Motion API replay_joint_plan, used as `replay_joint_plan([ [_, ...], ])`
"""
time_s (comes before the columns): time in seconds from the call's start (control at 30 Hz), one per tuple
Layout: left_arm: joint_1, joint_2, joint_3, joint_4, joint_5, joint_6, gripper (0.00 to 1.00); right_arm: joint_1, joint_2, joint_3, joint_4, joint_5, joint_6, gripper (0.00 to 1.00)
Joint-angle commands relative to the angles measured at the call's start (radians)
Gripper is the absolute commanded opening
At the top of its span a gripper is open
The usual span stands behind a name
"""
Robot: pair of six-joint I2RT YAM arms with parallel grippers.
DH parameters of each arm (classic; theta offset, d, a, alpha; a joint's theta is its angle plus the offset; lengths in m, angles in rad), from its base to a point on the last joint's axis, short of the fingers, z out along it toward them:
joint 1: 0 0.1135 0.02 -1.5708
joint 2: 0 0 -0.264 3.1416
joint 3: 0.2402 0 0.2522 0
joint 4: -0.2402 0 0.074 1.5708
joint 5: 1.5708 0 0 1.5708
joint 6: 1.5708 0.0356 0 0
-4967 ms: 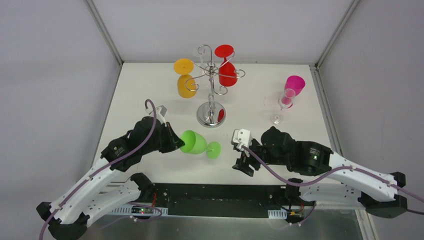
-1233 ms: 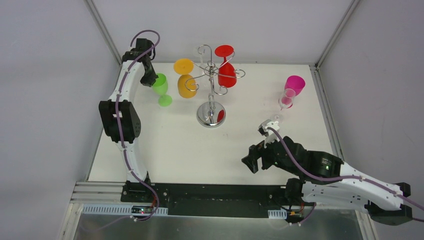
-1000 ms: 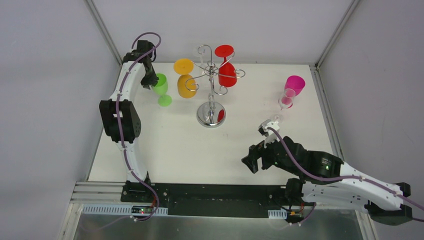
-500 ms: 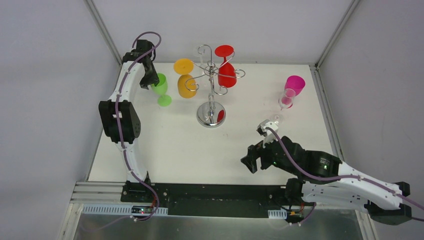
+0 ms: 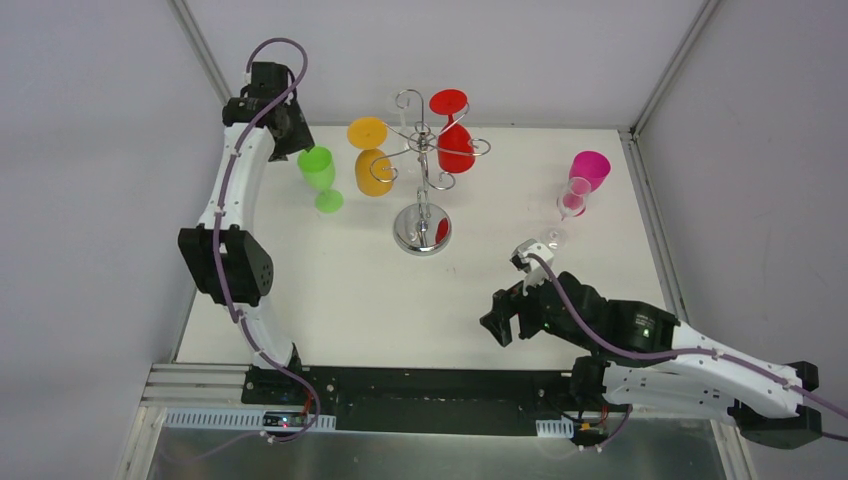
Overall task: Take the wine glass off the wine glass rack
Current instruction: Pick up the wine glass from the wine rack.
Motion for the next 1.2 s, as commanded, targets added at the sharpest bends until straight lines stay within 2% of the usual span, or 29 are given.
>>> replay_joint_plan([
  [0.0,0.009,-0.087,0.044,-0.044,0.054,-0.003,0.52,-0.003,0.007,0.026,0.033,-0.002,0.032,0.81],
  [0.13,0.008,-0.128,0.028,-0.063,0.081,-0.027,0.54,-0.003,0.009,0.046,0.02,0.0,0.045,0.81],
  [0.43,0.009,-0.246,-0.026,-0.07,0.259,-0.088,0.61,-0.003,0.008,0.059,0.007,-0.01,0.09,0.81],
  [0.8,0.009,-0.415,-0.094,-0.066,0.408,-0.155,0.64,-0.003,0.044,0.071,-0.004,-0.006,0.137,0.81],
  [1.17,0.008,-0.527,-0.232,0.137,0.657,-0.368,0.63,-0.002,0.051,0.054,0.028,-0.036,0.186,0.81],
])
